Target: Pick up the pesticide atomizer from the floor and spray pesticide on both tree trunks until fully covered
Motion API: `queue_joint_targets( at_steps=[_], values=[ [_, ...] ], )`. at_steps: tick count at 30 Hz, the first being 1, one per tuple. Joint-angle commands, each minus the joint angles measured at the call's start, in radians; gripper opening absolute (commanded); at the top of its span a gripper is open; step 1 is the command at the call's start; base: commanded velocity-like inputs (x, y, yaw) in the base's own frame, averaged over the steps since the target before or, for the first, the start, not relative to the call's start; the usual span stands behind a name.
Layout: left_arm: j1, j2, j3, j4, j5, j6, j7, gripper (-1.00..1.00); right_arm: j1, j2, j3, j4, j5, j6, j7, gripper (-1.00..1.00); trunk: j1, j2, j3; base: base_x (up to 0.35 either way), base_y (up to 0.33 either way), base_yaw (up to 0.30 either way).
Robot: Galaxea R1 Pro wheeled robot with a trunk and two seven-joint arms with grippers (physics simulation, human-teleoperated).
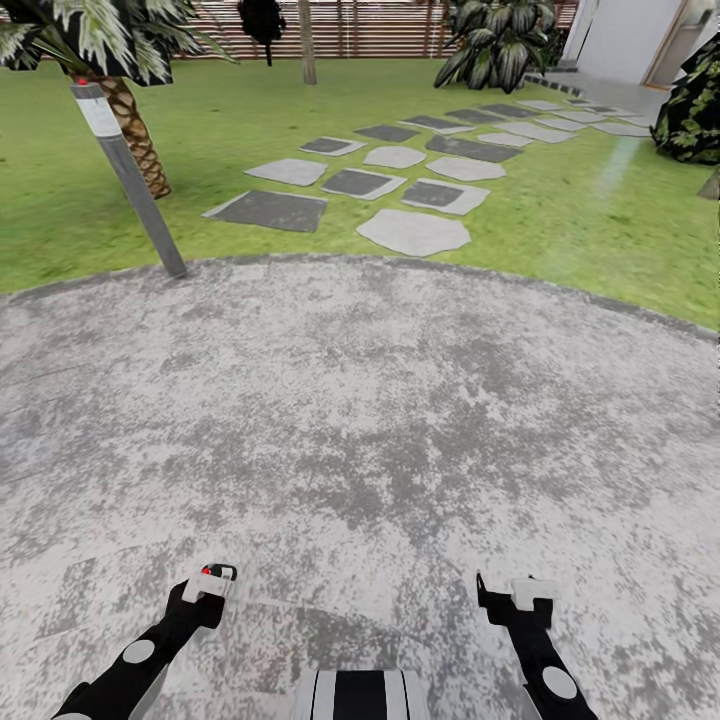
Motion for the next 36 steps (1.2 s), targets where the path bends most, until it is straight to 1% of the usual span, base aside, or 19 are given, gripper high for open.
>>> queue_joint_targets(
  at_steps=[1,7,15,28,36],
  values=[
    [0.000,0.000,-0.001,0.001,-0.010,-0.005,0.002,-1.00,0.000,0.000,0.001,0.001,0.001,-0.003,-0.003,1.00,-0.001,0.000,0.003,0.000,0.000,0.000],
    [0.000,0.000,-0.001,0.000,-0.009,-0.006,0.002,-1.00,0.000,0.000,0.001,0.001,0.001,-0.003,-0.003,1.00,-0.003,0.001,0.027,0.000,0.000,0.000],
    [-0.001,0.001,-0.001,-0.002,-0.009,-0.006,0.002,-1.00,0.000,0.000,0.001,0.002,0.001,-0.003,-0.003,1.00,-0.003,0.001,0.027,0.011,0.000,0.000],
    [-0.001,0.002,0.004,-0.002,-0.008,-0.005,0.002,-1.00,0.000,0.000,0.002,0.003,0.002,-0.004,-0.002,1.00,-0.003,0.001,0.043,0.314,0.000,0.000],
    [-0.001,0.002,0.005,-0.002,-0.008,-0.005,0.002,-1.00,0.000,0.000,0.003,0.030,0.002,-0.005,-0.003,1.00,-0.003,0.001,0.055,0.338,0.000,0.000]
  ],
)
